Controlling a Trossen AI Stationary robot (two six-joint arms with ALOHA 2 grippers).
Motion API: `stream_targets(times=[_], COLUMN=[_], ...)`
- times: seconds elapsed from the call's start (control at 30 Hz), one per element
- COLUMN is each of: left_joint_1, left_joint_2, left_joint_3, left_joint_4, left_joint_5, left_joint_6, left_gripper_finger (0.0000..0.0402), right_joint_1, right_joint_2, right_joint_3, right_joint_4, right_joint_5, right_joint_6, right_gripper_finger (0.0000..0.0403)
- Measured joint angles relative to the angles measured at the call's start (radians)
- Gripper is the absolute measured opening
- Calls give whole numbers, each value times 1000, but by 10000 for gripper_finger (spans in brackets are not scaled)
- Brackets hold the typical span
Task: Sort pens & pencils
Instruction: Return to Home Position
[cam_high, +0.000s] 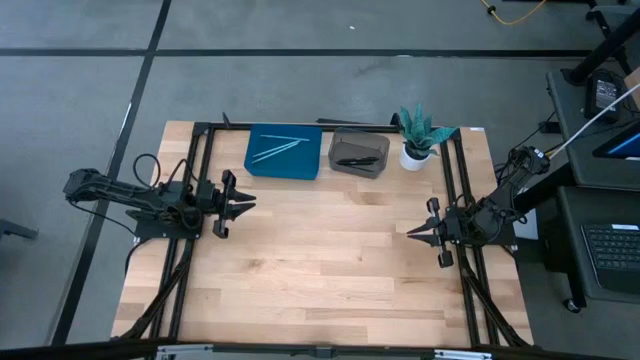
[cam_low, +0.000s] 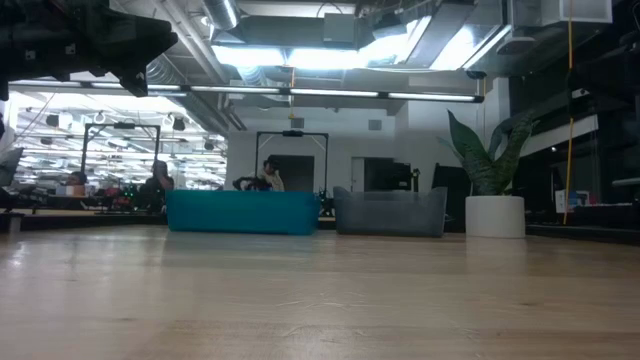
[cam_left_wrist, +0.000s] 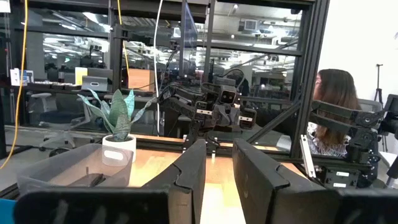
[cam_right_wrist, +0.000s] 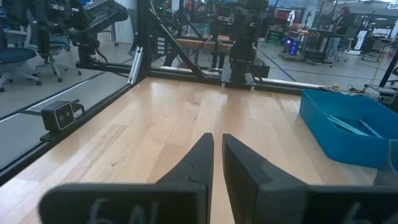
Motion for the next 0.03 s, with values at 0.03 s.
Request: stream_targets(times=[0.03], left_joint_1=[0], left_joint_2=[0], left_joint_3=[0], left_joint_4=[0], left_joint_5=[0], left_joint_6=[0], left_gripper_finger=[74], right_joint_1=[0], right_joint_2=[0], right_joint_3=[0], right_joint_4=[0], right_joint_5=[0], right_joint_6=[-2], right_gripper_finger=[37])
